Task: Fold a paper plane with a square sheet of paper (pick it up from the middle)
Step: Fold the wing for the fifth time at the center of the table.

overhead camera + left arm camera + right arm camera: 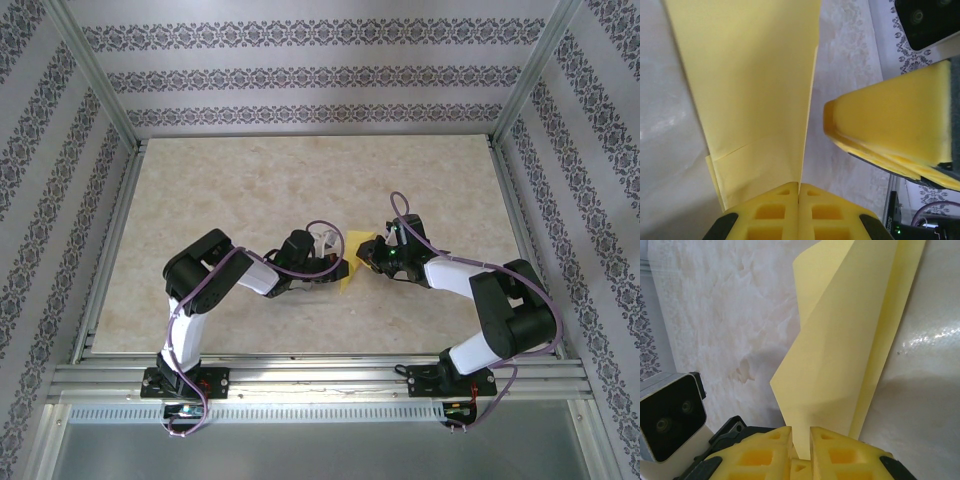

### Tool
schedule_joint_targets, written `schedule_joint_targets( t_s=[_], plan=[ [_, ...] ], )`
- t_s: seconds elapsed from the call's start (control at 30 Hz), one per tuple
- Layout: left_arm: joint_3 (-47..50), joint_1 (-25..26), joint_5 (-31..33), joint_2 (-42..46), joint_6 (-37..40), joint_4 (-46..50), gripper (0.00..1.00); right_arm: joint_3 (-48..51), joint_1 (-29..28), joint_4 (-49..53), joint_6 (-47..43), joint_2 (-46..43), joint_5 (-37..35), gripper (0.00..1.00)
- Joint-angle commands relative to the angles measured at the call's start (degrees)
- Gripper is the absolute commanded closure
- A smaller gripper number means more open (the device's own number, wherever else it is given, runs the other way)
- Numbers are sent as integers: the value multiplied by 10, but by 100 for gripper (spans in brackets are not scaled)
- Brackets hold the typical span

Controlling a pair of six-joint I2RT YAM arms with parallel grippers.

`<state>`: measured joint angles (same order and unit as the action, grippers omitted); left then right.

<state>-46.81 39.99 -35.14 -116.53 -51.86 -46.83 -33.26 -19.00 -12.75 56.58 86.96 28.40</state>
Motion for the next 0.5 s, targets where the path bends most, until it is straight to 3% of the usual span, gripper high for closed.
schedule_joint_targets(
  t_s=[0.0, 0.47],
  plan=[
    [17, -7, 5, -5, -27, -46, 100, -4, 2, -12, -12, 9, -1, 82],
    [31, -12, 19, -1, -40, -43, 100, -27, 8, -39, -12, 33, 26, 82]
  ],
)
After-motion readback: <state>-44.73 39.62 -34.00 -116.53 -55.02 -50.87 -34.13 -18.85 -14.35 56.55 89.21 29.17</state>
